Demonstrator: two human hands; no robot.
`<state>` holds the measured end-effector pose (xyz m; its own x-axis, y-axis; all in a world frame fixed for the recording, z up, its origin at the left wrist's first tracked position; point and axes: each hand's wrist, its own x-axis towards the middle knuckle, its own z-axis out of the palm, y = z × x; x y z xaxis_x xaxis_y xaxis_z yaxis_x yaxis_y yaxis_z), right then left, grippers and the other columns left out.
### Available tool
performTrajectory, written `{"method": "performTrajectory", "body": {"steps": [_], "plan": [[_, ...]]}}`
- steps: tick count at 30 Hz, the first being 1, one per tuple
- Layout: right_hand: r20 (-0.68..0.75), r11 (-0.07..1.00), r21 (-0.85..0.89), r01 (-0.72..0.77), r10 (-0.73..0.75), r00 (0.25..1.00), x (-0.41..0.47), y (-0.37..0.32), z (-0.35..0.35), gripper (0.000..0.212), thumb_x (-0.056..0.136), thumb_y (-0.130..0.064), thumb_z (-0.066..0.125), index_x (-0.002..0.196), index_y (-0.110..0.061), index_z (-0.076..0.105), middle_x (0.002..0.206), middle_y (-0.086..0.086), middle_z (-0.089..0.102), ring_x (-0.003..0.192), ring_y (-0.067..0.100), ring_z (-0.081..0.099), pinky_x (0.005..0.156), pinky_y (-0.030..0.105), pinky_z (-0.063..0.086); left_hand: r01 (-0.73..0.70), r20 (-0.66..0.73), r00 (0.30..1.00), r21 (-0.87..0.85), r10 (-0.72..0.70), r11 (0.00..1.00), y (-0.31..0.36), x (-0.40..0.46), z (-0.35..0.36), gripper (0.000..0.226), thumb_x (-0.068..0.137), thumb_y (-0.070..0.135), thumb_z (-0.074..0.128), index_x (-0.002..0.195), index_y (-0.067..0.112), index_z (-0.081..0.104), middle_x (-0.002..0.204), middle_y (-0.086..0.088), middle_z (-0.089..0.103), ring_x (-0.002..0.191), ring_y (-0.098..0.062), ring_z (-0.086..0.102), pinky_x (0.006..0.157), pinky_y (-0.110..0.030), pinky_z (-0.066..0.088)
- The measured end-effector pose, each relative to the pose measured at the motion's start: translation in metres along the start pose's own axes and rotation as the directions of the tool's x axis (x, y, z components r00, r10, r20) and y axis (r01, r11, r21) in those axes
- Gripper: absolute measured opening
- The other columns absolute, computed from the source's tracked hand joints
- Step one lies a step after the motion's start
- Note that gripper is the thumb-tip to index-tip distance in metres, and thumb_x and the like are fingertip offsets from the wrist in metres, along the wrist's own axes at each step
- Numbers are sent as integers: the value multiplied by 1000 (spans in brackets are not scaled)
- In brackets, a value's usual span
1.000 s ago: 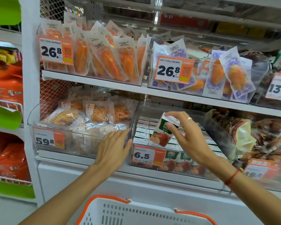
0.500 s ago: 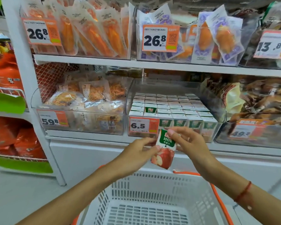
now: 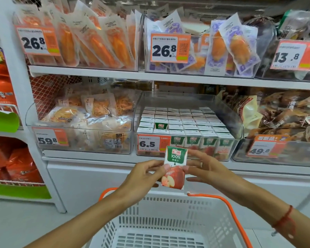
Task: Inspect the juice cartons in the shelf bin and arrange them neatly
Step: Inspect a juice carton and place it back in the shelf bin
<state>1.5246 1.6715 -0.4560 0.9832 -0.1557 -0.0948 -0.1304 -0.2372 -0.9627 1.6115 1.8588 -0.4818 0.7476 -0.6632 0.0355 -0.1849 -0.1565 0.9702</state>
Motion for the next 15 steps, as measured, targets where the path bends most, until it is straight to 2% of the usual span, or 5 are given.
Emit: {"method": "performTrajectory", "body": {"steps": [3,7,9,12,15], "plan": [[22,1000,-23,21,-20,1000,3,-6,3,48,91,-15,66,125,-43,49,112,-11,68,101,2,66,78,21,57,15,-31,999,-75,-17,997,1,0,3,28,94,38,58,119,29,65,106,10,73,94,-1,69,71,-13,54],[66,995,-96,38,-32,997,6,-12,7,63,88,-11,70,128,-50,40,121,0,63,101,11,68,85,28,58,46,-55,997,-153,-55,987,1,0,4,20,95,36,57,111,30,66,98,9,76,90,-4,71,72,-15,57],[68,993,-101,56,-49,996,4,-10,10,73,83,-9,74,135,-46,38,122,4,62,98,15,70,85,30,58,74,-32,996,-169,-80,983,2,0,2,20,95,38,56,111,32,67,98,12,76,91,-2,70,71,-14,56],[4,989,-128,70,-70,998,1,-2,13,84,76,-13,81,142,-39,36,114,5,64,88,15,70,86,31,57,139,57,990,-148,-131,979,2,0,-3,24,95,42,54,114,35,67,104,13,75,99,-3,69,79,-17,56],[-91,970,-217,109,-131,987,-3,8,19,88,68,-20,88,138,-42,39,105,2,64,79,13,68,77,27,58,149,81,986,-55,-144,987,1,-1,-2,21,98,36,53,114,36,67,102,13,75,100,-3,69,80,-19,54]]}}
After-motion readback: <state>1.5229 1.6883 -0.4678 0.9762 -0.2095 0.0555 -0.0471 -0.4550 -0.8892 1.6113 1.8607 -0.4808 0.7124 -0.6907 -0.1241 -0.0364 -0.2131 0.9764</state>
